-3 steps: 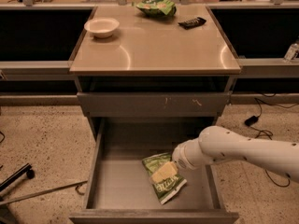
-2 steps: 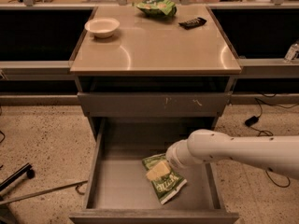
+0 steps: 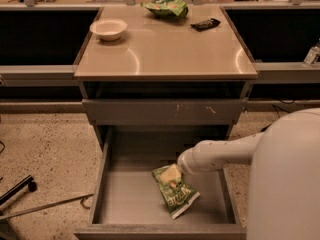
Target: Pick green jalapeno chip bag from middle drawer and place on counter
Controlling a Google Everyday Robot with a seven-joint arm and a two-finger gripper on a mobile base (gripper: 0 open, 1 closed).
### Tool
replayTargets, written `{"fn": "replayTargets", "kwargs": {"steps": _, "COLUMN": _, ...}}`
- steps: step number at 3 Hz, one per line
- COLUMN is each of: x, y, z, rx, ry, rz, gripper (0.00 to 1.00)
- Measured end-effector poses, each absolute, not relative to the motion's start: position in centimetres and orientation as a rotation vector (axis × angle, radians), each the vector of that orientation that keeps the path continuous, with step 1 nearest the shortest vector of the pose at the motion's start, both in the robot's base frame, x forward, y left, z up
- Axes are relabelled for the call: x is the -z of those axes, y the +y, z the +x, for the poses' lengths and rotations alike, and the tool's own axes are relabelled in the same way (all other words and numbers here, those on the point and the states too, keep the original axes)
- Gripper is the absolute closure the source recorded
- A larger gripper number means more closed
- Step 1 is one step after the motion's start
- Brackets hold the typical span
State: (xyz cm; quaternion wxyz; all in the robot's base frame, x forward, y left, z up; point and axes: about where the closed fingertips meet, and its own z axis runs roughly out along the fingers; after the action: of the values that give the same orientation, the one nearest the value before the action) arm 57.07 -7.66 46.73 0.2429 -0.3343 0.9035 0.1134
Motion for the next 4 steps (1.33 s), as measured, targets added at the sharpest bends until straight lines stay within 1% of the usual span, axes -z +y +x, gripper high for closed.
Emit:
{"fn": "replayTargets", "kwargs": {"steps": 1, "x": -41.7, "y": -8.6, "z": 58.2, "rx": -0.365, "ry": 2.522, "rz": -0.911, "gripper": 0.0}}
{"fn": "replayTargets", "kwargs": {"steps": 2, "x": -37.3, "y": -7.2, "z": 56.2, "rx": -0.641, "ry": 2.534, "rz": -0.89, "gripper": 0.0}}
{"fn": "replayTargets", "kwargs": {"steps": 3, "x": -36.8, "y": -9.3, "z": 56.1, "rx": -0.863, "ry": 2.461, "rz": -0.798, "gripper": 0.0}}
{"fn": "replayTargets", "kwargs": {"steps": 4, "x": -37.1, "y": -11.2, "z": 56.0, "rx": -0.889, "ry": 2.453, "rz": -0.787, "gripper": 0.19}}
